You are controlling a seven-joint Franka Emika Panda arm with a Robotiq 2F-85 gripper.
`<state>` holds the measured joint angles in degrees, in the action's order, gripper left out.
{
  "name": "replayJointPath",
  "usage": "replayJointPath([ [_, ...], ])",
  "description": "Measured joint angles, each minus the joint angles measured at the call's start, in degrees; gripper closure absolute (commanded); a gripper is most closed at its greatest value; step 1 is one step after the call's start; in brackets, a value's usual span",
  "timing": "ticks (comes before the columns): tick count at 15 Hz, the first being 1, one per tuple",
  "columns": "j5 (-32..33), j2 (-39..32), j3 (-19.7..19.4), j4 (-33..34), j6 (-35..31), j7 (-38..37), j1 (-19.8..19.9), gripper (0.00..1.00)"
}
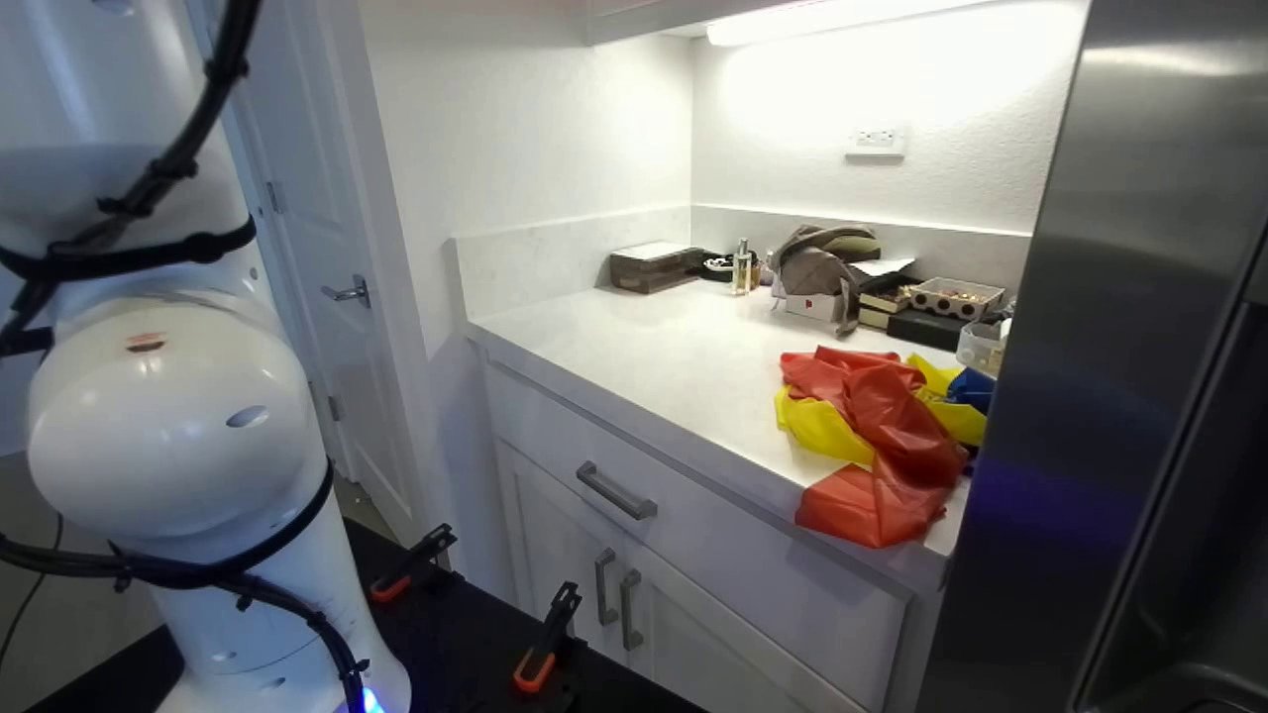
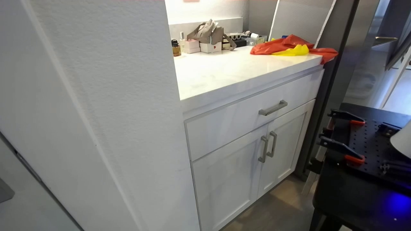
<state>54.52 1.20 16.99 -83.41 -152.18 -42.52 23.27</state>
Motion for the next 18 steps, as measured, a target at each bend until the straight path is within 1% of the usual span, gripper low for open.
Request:
replayJointPath([
  [1, -0.1, 0.0, 0.0, 0.0, 0.0, 0.0, 0.0, 0.51],
  [2, -0.2, 0.1, 0.0, -0.1, 0.0, 0.0, 0.0, 0.08],
  [4, -0.9, 0.3, -0.1, -0.3, -0.1, 0.0, 0.0, 0.36],
  [5, -1.1, 0.4, -0.2, -0.4, -0.1, 0.0, 0.0, 0.04],
  [6, -1.4, 0.6, -0.3, -0.6, -0.1, 0.0, 0.0, 0.04],
  [7, -1.8, 0.9, -0.4, -0.8, -0.1, 0.0, 0.1, 0.00],
  [10, -2.7, 1.8, -0.7, -1.7, -0.1, 0.1, 0.2, 0.00],
  [11, -3.2, 2.1, -0.9, -2.0, -0.1, 0.2, 0.2, 0.25],
  [12, -3.6, 2.3, -1.0, -2.2, -0.1, 0.4, 0.2, 0.26],
  [13, -3.9, 2.5, -1.1, -2.6, -0.1, 0.5, 0.2, 0.32],
  [16, -4.6, 3.3, -1.3, -3.4, -0.1, 0.5, 0.2, 0.58],
  [18, -5.2, 3.8, -1.4, -3.9, -0.1, 0.5, 0.2, 0.71],
])
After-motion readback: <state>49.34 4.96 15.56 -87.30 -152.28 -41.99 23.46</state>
